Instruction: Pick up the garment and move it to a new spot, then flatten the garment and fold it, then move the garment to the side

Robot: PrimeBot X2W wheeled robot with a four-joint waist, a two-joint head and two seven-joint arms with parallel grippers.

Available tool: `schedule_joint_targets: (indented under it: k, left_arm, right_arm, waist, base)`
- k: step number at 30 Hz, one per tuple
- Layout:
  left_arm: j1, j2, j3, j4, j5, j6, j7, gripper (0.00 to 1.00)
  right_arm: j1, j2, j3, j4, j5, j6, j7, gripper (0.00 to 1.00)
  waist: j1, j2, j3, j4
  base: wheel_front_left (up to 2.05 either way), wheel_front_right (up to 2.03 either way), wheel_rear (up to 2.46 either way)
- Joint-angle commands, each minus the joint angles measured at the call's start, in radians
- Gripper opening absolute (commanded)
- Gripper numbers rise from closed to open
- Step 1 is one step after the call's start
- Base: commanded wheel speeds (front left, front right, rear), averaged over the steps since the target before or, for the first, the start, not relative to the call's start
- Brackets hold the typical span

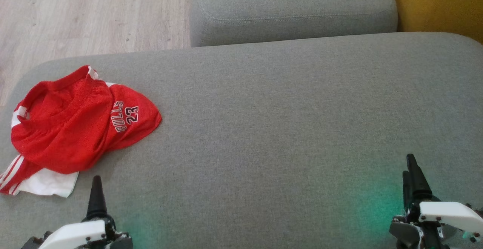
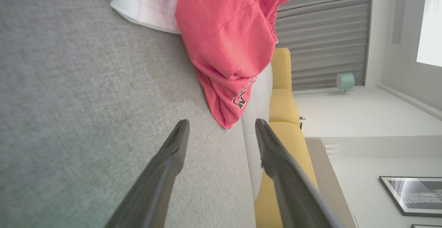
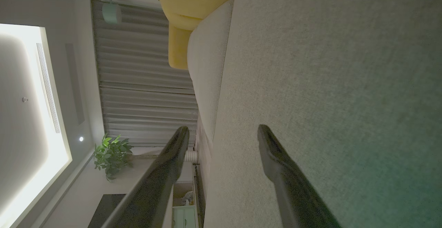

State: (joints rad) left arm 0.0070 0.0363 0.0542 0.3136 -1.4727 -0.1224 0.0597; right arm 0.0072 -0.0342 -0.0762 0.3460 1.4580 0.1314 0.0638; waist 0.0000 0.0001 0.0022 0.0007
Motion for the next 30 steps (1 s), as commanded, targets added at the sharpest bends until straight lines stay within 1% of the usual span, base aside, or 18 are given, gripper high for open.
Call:
schedule_joint_targets:
  k: [1,15,16,30]
  left_arm:
    - [-0.040,0.006,-0.001,-0.036,0.010,0.000,-0.005,1.00]
    - [-0.036,0.007,-0.039,-0.095,0.238,0.052,-0.046,1.00]
    - [-0.036,0.007,-0.045,-0.100,0.262,0.058,-0.052,1.00]
    - [-0.039,0.008,-0.080,-0.142,0.437,0.090,-0.093,1.00]
  right_arm:
    - [-0.051,-0.005,0.006,-0.038,-0.008,0.000,-0.008,1.00]
    - [-0.055,-0.007,0.064,-0.069,-0.221,0.000,-0.049,1.00]
    - [-0.057,-0.007,0.075,-0.068,-0.252,0.000,-0.055,1.00]
    - [-0.070,-0.008,0.147,-0.077,-0.463,0.000,-0.096,1.00]
  waist:
    - [0.0000,-0.0001,0.000,0.000]
    - [0.0000,-0.0001,-0.002,0.001]
    - [0.0000,-0.0001,-0.002,0.002]
    - [0.0000,-0.0001,0.003,0.009]
  base:
    - [0.00,0.00,0.00]
    - [0.00,0.00,0.00]
    - [0.00,0.00,0.00]
    - [0.00,0.00,0.00]
